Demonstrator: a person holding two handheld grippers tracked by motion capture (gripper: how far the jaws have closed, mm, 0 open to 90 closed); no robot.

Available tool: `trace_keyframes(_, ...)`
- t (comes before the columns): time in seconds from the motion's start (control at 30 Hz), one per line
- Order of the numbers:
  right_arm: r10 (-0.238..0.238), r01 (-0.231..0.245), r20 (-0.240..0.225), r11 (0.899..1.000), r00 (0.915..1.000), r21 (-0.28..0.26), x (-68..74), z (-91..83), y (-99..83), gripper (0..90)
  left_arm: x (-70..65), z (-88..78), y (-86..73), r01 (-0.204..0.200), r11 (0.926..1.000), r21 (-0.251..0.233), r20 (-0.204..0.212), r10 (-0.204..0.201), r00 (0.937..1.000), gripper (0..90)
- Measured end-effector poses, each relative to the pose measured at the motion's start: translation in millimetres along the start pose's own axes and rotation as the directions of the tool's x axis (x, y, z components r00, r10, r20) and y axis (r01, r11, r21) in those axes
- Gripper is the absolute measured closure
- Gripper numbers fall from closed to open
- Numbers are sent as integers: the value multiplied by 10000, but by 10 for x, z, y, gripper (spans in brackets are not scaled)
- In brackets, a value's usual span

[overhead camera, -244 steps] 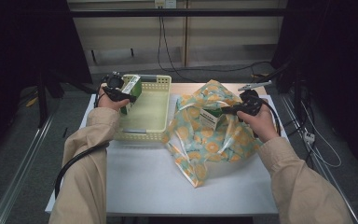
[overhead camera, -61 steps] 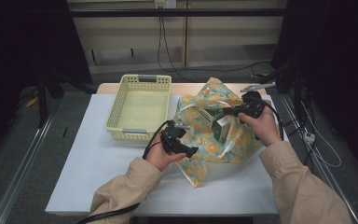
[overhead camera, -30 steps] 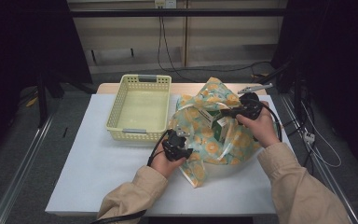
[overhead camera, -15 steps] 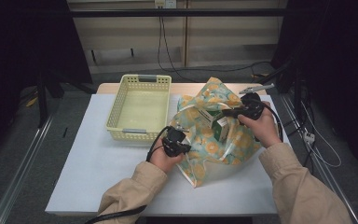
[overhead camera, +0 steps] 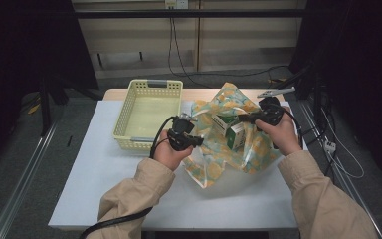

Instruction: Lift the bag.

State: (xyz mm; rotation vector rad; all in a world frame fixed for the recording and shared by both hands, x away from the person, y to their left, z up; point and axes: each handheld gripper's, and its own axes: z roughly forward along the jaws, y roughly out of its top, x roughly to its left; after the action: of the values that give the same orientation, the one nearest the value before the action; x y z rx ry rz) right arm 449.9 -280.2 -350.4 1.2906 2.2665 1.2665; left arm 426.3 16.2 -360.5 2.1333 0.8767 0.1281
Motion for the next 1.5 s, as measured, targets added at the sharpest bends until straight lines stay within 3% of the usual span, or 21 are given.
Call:
trace_keyframes(0.2,-133,138,232,9997,9996,-198,-12,-143,164,900,31,-237,302,-202,9992,-339,-317,191,9993,900)
trace_keyframes(0.23,-183,189,258,9995,9995,-249,-12,-166,193,900,25,-267,353,-100,9985,-541,-342,82,9994,900)
trace_keyframes(0.4,-215,229,375,9990,9991,-374,-16,-242,290,900,14,-421,611,-415,9967,-691,-591,375,9976,900)
trace_keyframes(0.63,-308,340,512,9974,9982,-634,-19,-353,478,900,-6,-645,1020,-572,9900,-1287,-847,464,9953,900)
trace_keyframes(0.83,-395,462,706,9943,9967,-958,-12,-528,725,900,-2,-833,1346,-716,9857,-1527,-1092,551,9925,900)
trace_keyframes(0.97,-444,507,665,9941,9968,-959,0,-547,744,900,5,-830,1330,-696,9889,-1316,-1016,564,9932,900)
trace_keyframes(1.2,-428,452,307,9956,9986,-823,89,-414,655,899,65,-816,1189,-406,9925,-1150,-877,305,9957,900)
trace_keyframes(1.5,-504,492,-149,9960,9986,-743,295,-241,675,893,188,-828,994,-158,9960,-876,-607,105,9981,900)
